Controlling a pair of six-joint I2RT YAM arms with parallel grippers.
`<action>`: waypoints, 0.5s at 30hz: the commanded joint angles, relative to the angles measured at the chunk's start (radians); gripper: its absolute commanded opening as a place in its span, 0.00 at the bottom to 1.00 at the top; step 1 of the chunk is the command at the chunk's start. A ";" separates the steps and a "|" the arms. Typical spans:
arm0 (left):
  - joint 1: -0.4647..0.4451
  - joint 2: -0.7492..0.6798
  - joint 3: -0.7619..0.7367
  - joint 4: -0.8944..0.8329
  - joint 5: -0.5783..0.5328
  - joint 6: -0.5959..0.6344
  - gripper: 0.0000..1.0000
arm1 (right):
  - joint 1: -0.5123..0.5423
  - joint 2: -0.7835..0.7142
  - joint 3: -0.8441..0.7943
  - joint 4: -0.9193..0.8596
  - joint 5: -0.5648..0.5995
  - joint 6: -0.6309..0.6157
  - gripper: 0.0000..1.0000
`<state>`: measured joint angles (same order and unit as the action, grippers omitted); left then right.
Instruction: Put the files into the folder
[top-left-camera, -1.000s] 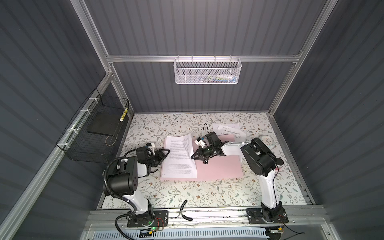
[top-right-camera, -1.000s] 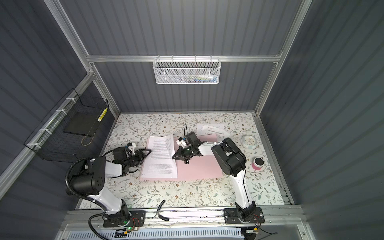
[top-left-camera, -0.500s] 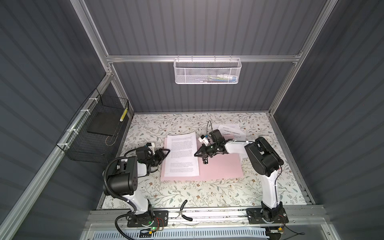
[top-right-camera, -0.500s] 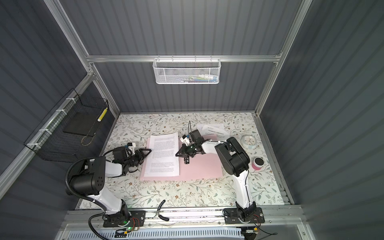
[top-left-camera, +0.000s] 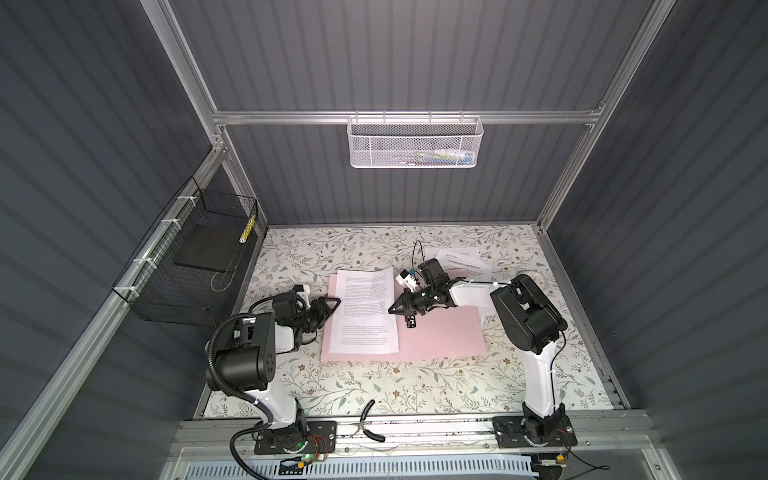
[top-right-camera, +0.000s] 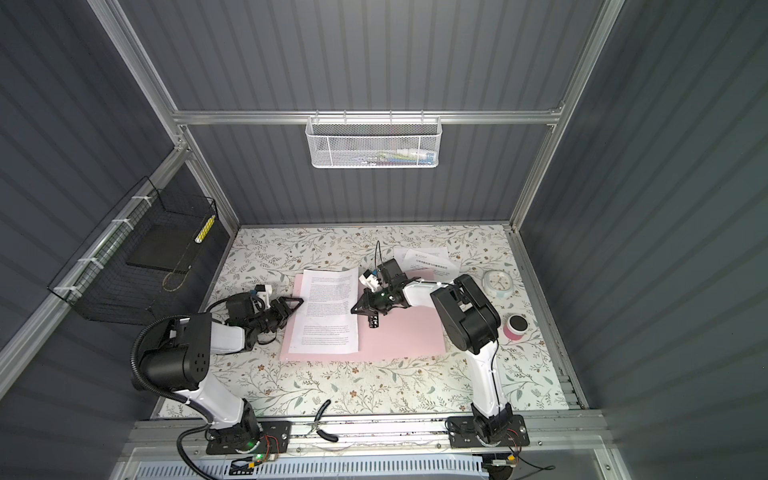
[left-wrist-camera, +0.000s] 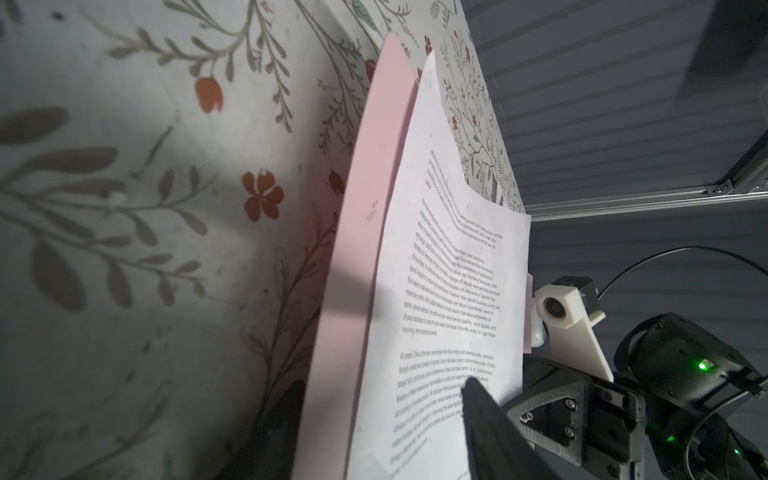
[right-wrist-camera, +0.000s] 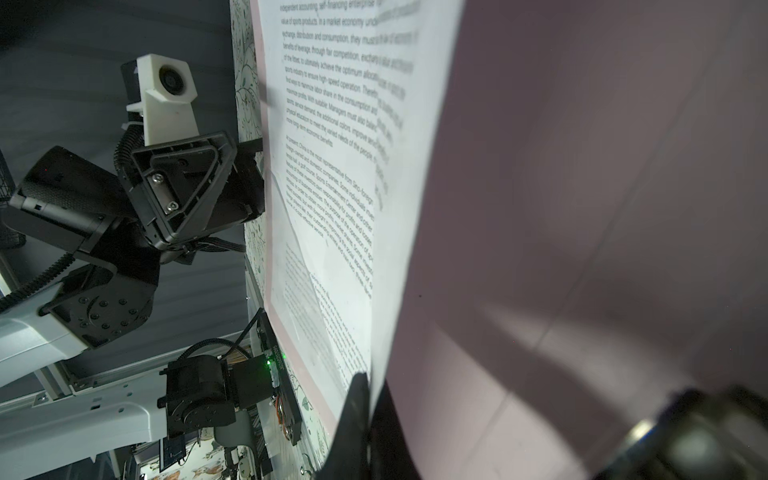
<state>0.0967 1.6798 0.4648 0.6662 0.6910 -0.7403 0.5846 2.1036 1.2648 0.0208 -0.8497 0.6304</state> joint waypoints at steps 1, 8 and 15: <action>-0.008 -0.005 0.018 -0.028 -0.008 0.028 0.60 | 0.017 0.025 0.043 -0.026 -0.028 -0.029 0.00; -0.009 -0.002 0.015 -0.022 -0.007 0.026 0.61 | 0.034 0.046 0.068 -0.032 -0.046 -0.040 0.00; -0.009 0.005 0.017 -0.017 -0.008 0.025 0.61 | 0.049 0.058 0.076 -0.035 -0.052 -0.032 0.00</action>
<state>0.0929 1.6798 0.4648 0.6659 0.6876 -0.7368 0.6231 2.1353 1.3266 -0.0006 -0.8837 0.6121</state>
